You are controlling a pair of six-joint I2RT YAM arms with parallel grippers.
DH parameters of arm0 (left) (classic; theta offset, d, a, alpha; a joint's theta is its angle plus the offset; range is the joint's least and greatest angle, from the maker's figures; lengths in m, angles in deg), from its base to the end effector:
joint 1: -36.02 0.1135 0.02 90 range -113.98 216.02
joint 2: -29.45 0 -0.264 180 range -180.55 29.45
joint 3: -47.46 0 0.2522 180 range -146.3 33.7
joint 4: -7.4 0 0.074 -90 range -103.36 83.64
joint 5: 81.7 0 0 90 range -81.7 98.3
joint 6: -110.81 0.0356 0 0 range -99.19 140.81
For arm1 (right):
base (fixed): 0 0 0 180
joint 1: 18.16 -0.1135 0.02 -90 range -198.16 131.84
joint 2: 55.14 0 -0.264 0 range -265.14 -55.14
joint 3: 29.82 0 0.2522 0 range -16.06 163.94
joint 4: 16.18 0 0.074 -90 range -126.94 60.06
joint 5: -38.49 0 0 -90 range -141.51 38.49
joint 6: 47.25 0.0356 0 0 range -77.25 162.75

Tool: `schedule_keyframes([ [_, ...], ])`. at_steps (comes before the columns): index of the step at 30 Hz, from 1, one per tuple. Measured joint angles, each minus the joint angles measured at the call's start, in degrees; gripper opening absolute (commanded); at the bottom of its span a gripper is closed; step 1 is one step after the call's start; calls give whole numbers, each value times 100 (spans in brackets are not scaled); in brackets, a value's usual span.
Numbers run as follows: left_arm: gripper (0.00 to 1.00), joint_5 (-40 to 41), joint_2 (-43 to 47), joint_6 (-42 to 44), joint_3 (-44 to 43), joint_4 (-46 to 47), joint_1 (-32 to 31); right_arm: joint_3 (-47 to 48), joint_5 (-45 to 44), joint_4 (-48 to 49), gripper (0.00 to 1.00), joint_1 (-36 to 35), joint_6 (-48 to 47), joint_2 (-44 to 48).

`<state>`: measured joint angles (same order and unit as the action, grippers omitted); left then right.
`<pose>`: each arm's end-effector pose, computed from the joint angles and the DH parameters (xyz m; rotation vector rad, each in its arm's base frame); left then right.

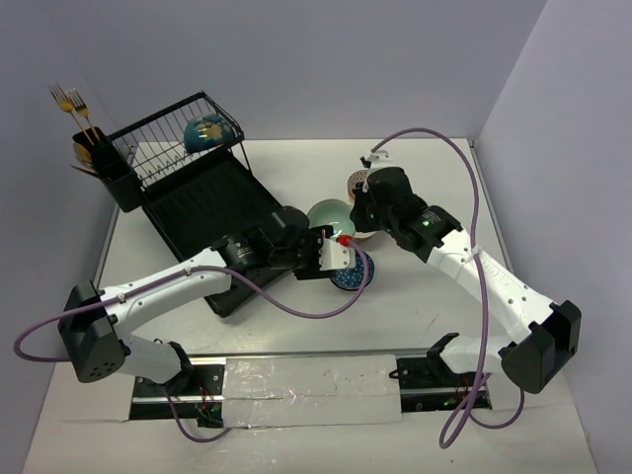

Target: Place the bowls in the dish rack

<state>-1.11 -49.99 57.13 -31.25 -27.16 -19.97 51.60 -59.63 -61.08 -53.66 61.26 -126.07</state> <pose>0.1702 -0.2626 0.3068 1.6514 1.4563 -0.3728 0.2242 0.1538 0.3472 -0.2423 2.1769 0.3855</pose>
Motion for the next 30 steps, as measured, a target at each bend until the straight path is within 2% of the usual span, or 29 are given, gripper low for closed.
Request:
schedule_keyframes([
  [5, 48, 39, -87, 28, -15, -20, -9, 66, 2, -35, 0, -42, -11, 0],
  [8, 36, 98, -149, 31, -44, -2, -28, 68, 7, -74, 0, -66, -17, -2],
  [10, 31, 177, -188, 37, -57, 33, -39, 70, 13, -111, 0, -81, -17, -2],
  [19, 20, 378, -210, 46, -55, 120, -92, 101, 26, -122, 0, -127, -15, -7],
  [22, 8, 455, -210, 50, -55, 133, -144, 133, 50, -131, 0, -127, -17, -26],
  [23, 0, 487, -210, 57, -55, 129, -160, 142, 61, -133, 0, -127, -17, -35],
  [28, 0, 614, -210, 55, -42, 144, -201, 175, 81, -138, 0, -127, -17, -66],
  [29, 0, 634, -203, 55, -15, 181, -210, 175, 85, -138, 3, -127, -15, -66],
  [30, 0, 654, -192, 52, 20, 225, -216, 175, 90, -138, 11, -127, -17, -66],
])
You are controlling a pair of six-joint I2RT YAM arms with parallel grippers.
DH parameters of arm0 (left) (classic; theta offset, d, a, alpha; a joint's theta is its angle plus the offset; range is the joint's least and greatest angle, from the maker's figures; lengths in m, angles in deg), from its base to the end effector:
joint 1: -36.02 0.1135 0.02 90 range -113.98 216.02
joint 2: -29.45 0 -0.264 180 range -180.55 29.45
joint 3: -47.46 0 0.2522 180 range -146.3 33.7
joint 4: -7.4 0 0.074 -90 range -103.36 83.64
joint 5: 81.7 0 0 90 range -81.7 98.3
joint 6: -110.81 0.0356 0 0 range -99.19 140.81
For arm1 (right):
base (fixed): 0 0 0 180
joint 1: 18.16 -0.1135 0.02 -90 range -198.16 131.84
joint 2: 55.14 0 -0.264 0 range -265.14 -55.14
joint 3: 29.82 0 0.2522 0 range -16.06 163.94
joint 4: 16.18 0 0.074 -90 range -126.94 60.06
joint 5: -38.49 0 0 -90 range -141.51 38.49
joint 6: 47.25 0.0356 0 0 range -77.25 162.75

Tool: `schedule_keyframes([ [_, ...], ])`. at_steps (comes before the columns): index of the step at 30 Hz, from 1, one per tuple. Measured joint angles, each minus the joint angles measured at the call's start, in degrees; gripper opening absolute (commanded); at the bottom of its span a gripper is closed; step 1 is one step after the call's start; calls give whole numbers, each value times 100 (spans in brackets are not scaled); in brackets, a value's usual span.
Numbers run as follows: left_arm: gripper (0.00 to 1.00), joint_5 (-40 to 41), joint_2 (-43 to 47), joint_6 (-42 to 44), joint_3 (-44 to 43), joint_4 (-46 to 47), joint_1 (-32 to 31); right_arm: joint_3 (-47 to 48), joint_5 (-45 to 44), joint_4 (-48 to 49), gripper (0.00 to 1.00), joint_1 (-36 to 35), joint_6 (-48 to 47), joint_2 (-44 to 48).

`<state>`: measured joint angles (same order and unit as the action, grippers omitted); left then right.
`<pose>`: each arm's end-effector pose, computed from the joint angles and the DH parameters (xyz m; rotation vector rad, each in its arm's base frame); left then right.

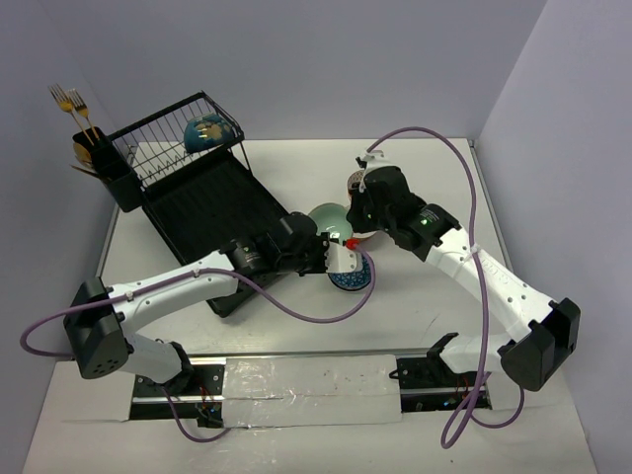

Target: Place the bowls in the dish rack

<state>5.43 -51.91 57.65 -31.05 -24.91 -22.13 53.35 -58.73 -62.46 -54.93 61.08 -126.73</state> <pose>0.1683 -0.2743 0.2989 1.6380 1.4625 -0.2647 0.2218 0.1602 0.3524 -0.2806 2.1825 0.4099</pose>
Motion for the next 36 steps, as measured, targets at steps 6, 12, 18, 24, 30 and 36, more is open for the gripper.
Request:
schedule_keyframes([
  [6, 0, 79, 330, -216, 459, 267, 0, 13, 133, 199, 43, 0, 120, 4],
  [12, 0, 190, 627, -564, 997, 282, 11, 83, 299, 415, 61, -2, 197, 13],
  [18, 0, 444, 927, -968, 1270, 446, 61, 81, 363, 516, 75, -2, 264, 98],
  [24, 0, 463, 1744, -1878, 1670, 857, 610, -142, 258, 850, 93, -4, 306, 592],
  [30, 0, 516, 2691, -3523, 2142, 1770, 1742, -682, 236, 1292, 98, -11, 378, 1117],
  [36, 0, 697, 3351, -5278, 2931, 2507, 2712, -1106, 240, 1541, 98, -11, 398, 1244],
])
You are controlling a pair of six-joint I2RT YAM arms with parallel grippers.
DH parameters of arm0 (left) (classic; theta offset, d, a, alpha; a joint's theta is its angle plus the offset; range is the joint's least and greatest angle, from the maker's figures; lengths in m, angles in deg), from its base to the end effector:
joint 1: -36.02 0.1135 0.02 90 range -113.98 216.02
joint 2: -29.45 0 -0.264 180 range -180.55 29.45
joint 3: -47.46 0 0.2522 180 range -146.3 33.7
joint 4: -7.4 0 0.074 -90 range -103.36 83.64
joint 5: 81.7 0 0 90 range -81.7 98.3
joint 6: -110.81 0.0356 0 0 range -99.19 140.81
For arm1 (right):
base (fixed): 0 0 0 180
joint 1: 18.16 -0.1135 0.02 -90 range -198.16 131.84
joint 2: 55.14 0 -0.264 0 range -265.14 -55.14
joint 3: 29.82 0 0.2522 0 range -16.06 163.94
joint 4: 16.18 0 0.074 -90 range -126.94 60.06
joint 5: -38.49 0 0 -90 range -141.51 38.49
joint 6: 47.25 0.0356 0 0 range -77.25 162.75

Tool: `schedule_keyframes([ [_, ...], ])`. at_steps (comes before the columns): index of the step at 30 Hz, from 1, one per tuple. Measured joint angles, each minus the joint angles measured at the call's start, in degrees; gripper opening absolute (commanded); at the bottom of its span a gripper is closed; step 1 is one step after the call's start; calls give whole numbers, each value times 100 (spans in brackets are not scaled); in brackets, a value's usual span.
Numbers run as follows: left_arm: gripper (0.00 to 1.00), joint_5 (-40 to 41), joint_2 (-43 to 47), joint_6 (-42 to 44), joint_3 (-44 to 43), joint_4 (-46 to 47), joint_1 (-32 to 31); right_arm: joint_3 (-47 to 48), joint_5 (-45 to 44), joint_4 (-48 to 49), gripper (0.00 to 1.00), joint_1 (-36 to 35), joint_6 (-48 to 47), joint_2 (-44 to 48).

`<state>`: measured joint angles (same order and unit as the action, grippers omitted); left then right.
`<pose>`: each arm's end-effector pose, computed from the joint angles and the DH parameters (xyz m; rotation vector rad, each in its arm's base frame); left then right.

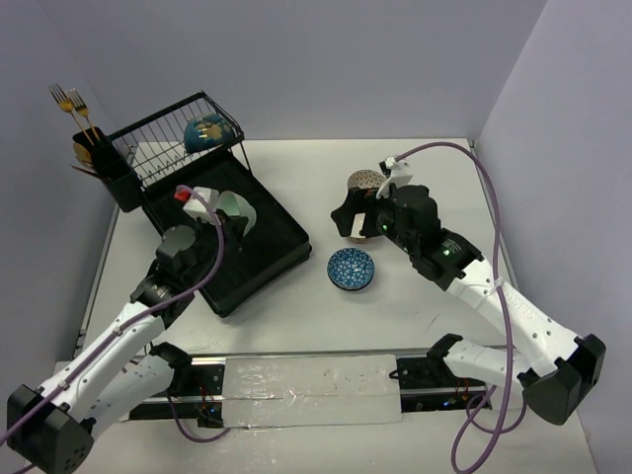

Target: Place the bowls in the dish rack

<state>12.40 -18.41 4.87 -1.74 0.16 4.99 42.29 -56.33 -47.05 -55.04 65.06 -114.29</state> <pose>0.1761 -0.1029 0.3039 0.1691 1.6957 -0.5563 0.1894 0.1384 0.3630 -0.1861 1.9221 0.6231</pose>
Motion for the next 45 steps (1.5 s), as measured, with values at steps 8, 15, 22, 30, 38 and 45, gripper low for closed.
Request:
schedule_keyframes([
  [8, 0, 190, 393, -1532, 796, 400, 798, -372, 0, 179, 98, 0, -42, 181],
  [15, 0, -31, 577, -2297, 1429, 1102, 1799, -640, -4, 291, 98, 0, -118, 459],
  [22, 0, -636, 348, -2745, 1779, 1897, 2509, -737, -2, 378, 97, 0, -153, 568],
  [30, 0, -988, 275, -2929, 2011, 2415, 2671, -835, 0, 433, 97, 0, -201, 581],
  [38, 0, -916, 284, -3158, 2588, 2798, 2841, -855, 22, 444, 96, 0, -229, 584],
  [45, 0, -903, -83, -3316, 2752, 3569, 2979, -903, 35, 468, 96, 0, -243, 621],
])
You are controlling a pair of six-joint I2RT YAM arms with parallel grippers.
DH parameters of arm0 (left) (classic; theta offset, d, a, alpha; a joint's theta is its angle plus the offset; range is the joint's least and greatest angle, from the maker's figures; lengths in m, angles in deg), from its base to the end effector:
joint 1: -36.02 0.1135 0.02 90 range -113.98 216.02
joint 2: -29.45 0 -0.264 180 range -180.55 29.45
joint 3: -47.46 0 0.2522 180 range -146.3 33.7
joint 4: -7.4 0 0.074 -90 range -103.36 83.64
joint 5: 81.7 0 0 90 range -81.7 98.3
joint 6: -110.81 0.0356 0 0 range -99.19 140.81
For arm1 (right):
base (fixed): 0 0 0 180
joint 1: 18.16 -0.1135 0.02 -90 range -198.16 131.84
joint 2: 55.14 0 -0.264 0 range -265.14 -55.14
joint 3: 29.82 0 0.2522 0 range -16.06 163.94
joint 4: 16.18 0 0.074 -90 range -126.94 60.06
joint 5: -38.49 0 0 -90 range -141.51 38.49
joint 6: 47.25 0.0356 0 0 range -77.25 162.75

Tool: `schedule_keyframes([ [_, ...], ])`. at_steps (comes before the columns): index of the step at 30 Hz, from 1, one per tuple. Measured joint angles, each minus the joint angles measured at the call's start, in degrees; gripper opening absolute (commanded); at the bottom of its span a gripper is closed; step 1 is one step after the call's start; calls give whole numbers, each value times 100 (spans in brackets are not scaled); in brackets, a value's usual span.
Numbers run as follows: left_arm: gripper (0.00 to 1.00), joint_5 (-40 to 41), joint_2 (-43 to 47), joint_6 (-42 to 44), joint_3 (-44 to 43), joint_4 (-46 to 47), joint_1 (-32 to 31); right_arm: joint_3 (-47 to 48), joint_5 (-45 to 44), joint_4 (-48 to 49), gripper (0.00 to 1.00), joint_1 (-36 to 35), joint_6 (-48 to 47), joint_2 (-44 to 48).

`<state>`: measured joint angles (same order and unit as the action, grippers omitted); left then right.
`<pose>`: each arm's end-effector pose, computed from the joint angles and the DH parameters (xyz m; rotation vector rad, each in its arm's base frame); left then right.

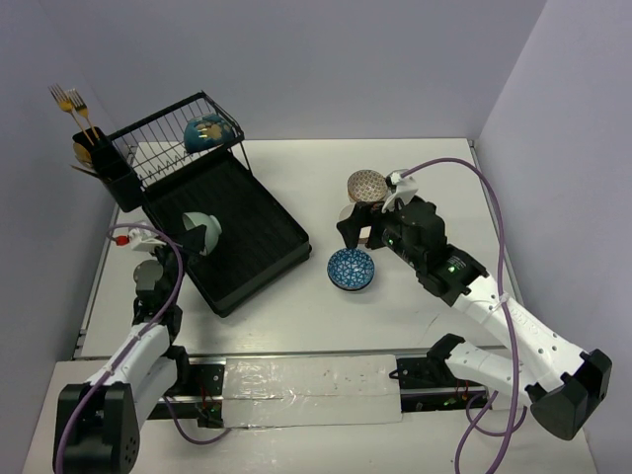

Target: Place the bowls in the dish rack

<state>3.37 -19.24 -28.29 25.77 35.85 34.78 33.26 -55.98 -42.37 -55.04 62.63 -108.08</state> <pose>0.1798 -0.0070 0.2001 -0.5823 1.4858 -0.7575 0.1732 0.1264 0.3383 -0.2250 1.8821 0.6130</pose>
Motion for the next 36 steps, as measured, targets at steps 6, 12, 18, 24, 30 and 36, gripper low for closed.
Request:
schedule_keyframes([
  [6, 0, -90, -374, -192, 188, 802, 192, -17, 26, 2, 96, 0, -7, 9],
  [12, 0, -173, -588, -227, 192, 1023, 431, -20, 92, 57, 96, 0, -7, 20],
  [18, 0, -415, -874, -271, 188, 1338, 553, -22, 114, 127, 96, 0, -26, 22],
  [24, 0, -817, -1163, -273, 90, 1624, 566, -22, 146, 138, 95, 0, -28, 20],
  [30, 0, -1003, -1193, -269, 50, 1615, 566, -22, 197, 173, 95, 0, -31, 20],
  [36, 0, -977, -1298, -278, 50, 1576, 566, -22, 205, 175, 95, 0, -44, 20],
])
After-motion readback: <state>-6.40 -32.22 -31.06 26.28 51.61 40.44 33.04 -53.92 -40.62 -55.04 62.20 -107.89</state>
